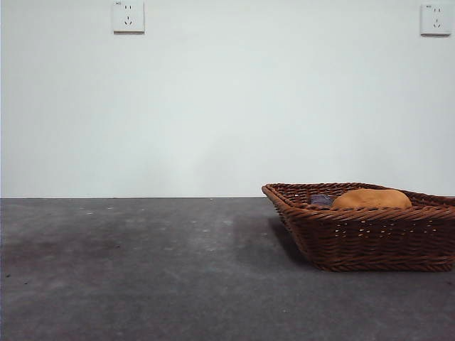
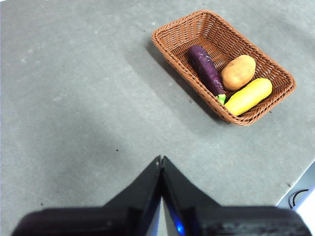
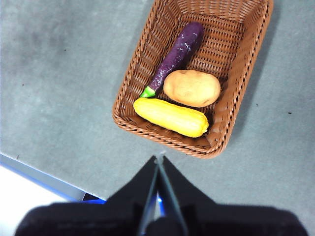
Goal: Help me put the vegetables on the table into the basket
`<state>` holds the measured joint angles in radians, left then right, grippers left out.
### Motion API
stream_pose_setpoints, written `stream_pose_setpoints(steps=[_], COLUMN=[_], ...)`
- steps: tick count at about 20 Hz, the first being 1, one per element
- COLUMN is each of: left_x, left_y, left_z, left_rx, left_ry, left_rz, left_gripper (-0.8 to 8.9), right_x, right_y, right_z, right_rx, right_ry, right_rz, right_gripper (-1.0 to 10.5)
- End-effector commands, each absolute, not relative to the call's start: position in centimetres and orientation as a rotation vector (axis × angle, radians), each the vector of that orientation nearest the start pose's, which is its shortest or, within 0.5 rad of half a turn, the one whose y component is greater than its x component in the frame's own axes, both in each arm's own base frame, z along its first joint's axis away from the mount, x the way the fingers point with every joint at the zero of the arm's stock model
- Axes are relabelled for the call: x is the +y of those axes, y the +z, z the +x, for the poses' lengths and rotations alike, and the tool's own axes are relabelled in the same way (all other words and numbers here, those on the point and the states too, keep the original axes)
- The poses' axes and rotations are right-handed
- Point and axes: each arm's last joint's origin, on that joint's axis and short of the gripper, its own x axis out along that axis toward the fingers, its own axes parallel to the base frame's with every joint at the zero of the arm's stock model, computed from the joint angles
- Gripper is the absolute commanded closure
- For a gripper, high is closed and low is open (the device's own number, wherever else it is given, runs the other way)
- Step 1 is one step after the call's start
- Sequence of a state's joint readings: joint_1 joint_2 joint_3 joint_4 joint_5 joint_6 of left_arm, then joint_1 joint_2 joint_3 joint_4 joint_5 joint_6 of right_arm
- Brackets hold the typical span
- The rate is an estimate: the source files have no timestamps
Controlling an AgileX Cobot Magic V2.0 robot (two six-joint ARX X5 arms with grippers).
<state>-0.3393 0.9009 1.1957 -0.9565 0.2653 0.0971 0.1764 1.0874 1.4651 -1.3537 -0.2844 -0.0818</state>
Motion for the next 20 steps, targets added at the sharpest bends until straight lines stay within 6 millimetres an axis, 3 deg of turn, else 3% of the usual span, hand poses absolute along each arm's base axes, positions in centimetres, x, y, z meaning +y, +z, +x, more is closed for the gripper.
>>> stream_pose_setpoints(steps=[1,20], left_x=[-5.63,-5.68], left_y=[38.0,38.1], left_z=[13.81,14.0], left_rx=[0.635,0.619], left_ry=[-0.617,-0.612], left_rz=[0.125,0.128], left_gripper=[8.18,8.17], right_x=[3.54,3.58], right_y=[40.34,39.96], right_z=[15.11,15.92], right_rx=[0.987,1.014], right_ry=[0.457,0.428], right_rz=[-0.012,-0.028], right_gripper=[9.5,9.5])
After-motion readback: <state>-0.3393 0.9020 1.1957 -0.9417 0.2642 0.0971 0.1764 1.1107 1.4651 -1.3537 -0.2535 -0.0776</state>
